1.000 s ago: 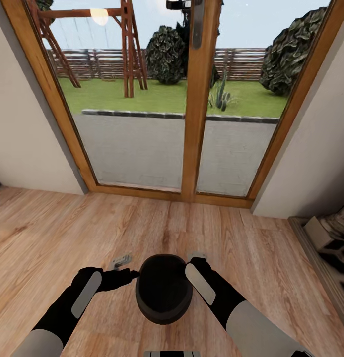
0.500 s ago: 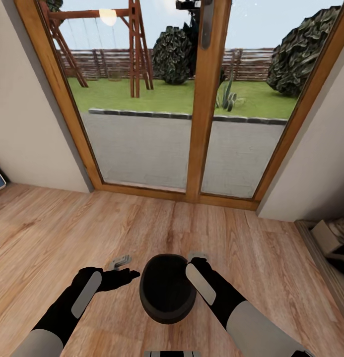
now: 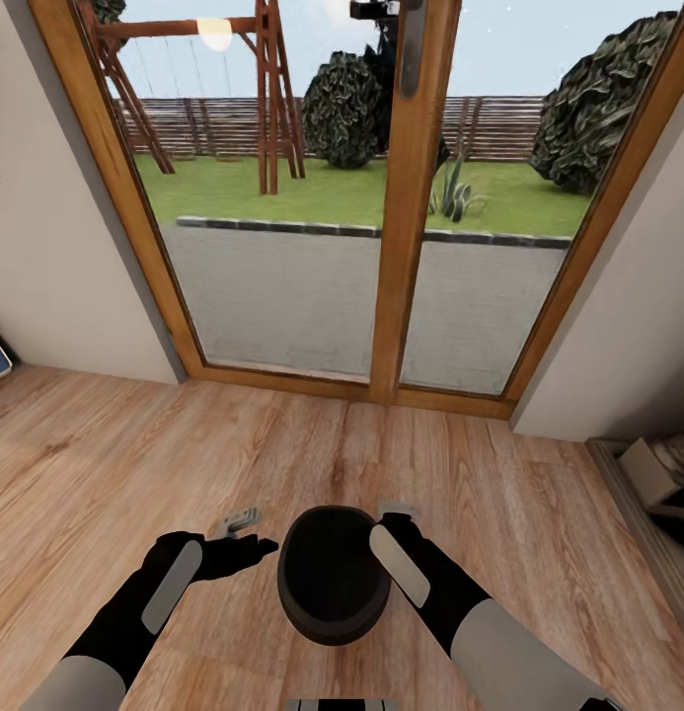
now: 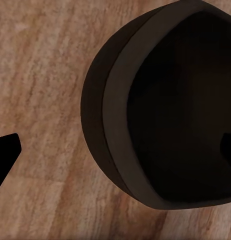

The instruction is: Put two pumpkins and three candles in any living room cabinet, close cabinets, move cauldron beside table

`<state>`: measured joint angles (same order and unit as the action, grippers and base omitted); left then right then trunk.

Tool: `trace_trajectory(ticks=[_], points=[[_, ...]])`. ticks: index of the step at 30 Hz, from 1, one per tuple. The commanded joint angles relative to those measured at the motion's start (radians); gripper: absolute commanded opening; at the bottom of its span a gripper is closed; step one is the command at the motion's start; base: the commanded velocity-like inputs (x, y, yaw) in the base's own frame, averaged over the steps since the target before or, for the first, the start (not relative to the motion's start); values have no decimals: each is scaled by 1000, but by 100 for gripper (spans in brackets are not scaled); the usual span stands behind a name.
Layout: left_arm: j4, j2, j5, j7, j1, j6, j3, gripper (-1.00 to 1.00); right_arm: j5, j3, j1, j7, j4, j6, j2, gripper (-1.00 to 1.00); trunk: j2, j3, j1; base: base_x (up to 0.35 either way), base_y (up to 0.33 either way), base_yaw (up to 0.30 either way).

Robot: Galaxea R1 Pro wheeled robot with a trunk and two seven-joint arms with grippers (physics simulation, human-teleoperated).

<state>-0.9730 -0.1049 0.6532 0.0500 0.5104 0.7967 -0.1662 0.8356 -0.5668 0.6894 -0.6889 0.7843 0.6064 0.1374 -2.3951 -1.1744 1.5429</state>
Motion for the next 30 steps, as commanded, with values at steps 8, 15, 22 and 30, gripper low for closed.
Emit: trace_trajectory(ticks=[8, 15, 22, 30], points=[[-1, -1, 6, 5, 0, 2, -3, 100, 12, -2, 1, -12, 0, 2, -2, 100, 0, -1, 0, 0, 0, 0], [-1, -1, 6, 5, 0, 2, -3, 100, 14, -2, 1, -13, -6, 2, -2, 100, 0, -1, 0, 0, 0, 0], [-1, 7, 2, 7, 0, 2, -12, 100, 16, 1, 1, -13, -11, 1, -3, 100, -35, -17, 19, 0, 0, 0], [-1, 25, -22, 7, 0, 1, -16, 100, 16, 8, 1, -12, -17, 1, -5, 100, -91, -42, 50, 0, 0, 0]])
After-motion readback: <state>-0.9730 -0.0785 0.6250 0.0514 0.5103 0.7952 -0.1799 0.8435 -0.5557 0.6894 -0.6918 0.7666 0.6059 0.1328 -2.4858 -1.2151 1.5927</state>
